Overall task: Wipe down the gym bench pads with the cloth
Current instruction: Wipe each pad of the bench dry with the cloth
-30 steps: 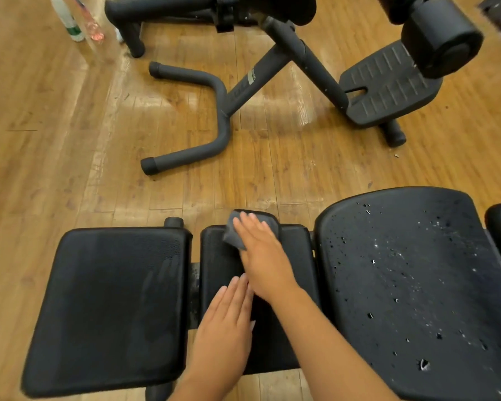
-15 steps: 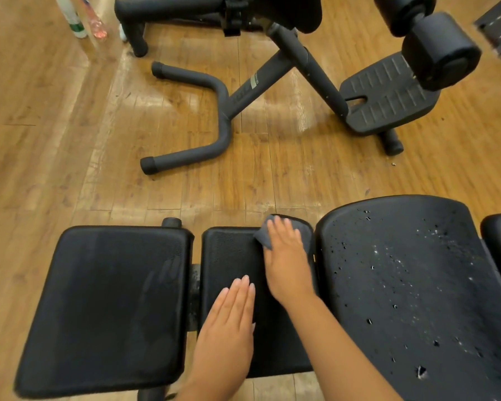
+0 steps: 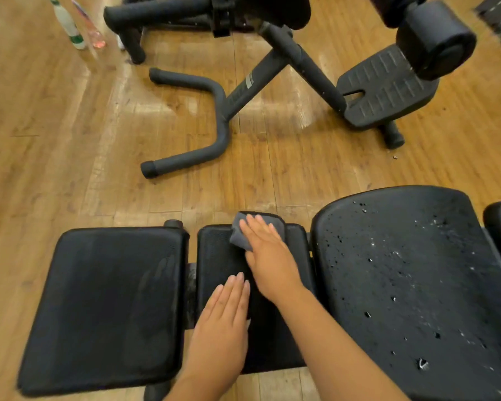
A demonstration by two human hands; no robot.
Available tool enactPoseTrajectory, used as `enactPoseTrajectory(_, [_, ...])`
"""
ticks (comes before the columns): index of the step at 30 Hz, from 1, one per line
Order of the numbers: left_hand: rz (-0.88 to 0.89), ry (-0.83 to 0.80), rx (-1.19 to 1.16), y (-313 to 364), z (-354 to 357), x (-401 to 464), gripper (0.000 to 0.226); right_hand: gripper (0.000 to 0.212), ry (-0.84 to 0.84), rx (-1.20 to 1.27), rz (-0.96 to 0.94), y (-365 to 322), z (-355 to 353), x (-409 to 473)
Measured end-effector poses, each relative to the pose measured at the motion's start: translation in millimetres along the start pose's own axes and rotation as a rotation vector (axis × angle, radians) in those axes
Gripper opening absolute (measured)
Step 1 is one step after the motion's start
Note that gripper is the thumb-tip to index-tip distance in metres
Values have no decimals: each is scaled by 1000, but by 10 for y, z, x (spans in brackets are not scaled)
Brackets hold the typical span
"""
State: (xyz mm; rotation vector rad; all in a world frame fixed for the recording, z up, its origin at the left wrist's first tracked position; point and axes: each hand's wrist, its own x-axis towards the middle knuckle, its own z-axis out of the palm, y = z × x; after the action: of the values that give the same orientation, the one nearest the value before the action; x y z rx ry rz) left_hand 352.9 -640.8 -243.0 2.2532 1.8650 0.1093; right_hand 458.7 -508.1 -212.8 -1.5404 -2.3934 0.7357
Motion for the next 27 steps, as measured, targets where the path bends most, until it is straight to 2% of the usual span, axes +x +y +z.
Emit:
enactPoseTrajectory(4, [-3, -4, -7, 15, -45, 5, 58, 60, -18, -34, 50, 430, -197, -140])
enactPoseTrajectory(8, [-11, -1, -7, 16, -64, 13, 56, 55, -39, 69, 217, 553, -282, -131])
enactPoseTrajectory(14, [-9, -9, -9, 13, -66, -6, 54, 56, 13, 0, 174, 411, -137, -520])
enactPoseTrajectory(18, [3, -4, 7, 21, -71, -3, 54, 63, 46, -82, 224, 350, 72, -1009])
enactPoseTrajectory(21, [-10, -14, 2, 28, -60, -14, 52, 83, 0, -127, 304, 276, 268, -1436])
enactPoseTrajectory(23, [-33, -22, -3, 35, -72, 0, 56, 93, -31, -103, 289, 235, 322, -1657])
enactPoseTrajectory(27, [-14, 5, 6, 40, -47, -2, 52, 84, 40, -92, 266, 271, 325, -1701])
